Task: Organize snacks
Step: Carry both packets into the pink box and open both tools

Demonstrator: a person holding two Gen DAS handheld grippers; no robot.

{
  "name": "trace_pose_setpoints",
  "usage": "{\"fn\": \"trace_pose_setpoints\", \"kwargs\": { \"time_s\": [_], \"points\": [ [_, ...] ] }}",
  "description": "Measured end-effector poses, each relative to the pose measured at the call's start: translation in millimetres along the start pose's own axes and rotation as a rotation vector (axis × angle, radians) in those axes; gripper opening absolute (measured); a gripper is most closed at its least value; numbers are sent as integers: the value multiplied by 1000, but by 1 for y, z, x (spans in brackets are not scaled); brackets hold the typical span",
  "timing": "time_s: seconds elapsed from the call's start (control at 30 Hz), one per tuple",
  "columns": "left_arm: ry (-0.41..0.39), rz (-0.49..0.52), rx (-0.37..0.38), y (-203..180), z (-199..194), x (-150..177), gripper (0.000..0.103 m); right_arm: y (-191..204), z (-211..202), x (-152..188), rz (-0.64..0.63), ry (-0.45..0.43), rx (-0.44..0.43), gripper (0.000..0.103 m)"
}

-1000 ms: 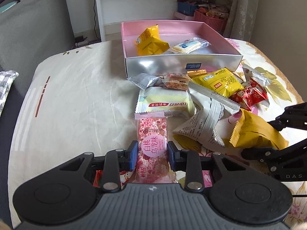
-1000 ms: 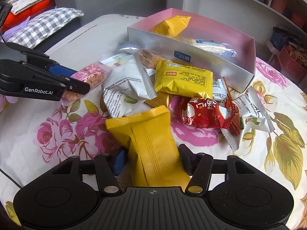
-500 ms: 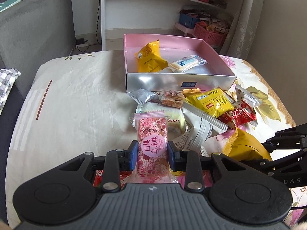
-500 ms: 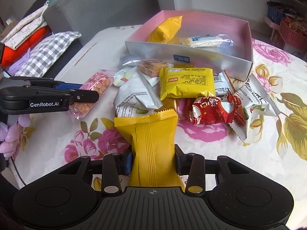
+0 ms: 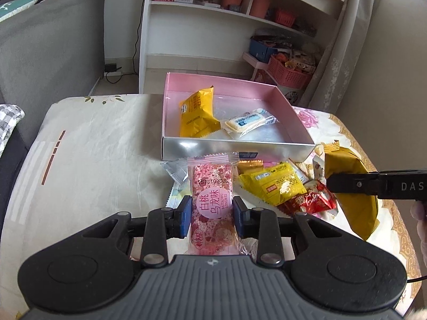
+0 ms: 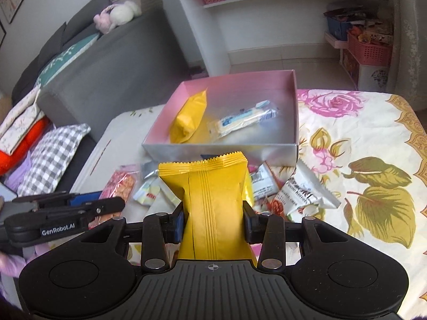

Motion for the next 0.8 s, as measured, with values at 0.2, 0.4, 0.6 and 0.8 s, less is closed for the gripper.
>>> {"fn": "trace_pose_setpoints", "kwargs": {
  "time_s": [0.2, 0.4, 0.6, 0.8],
  "points": [
    [-46, -47, 31, -10, 3, -20, 29, -18, 7, -20, 129, -48, -32, 40],
    [-46, -59, 17, -15, 24, -39, 29, -33, 15, -40, 206, -96, -49, 40],
    [-46, -18, -7, -24, 50, -69, 29, -38, 31, -62, 253, -146, -71, 40],
    [-46, 10, -15, -33, 79, -94, 29, -54, 47, -88, 299, -202, -86, 40]
  ]
}}
Point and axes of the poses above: each gripper's, at about its wrist camera, not at the fingertips, and z roughly the way its jaws point, y to its left, x to its underside, the point moved 3 cm from there along z, roughly the way its jaws point, and after that the axes turned 8 degrees about y, right-handed, at the moved point
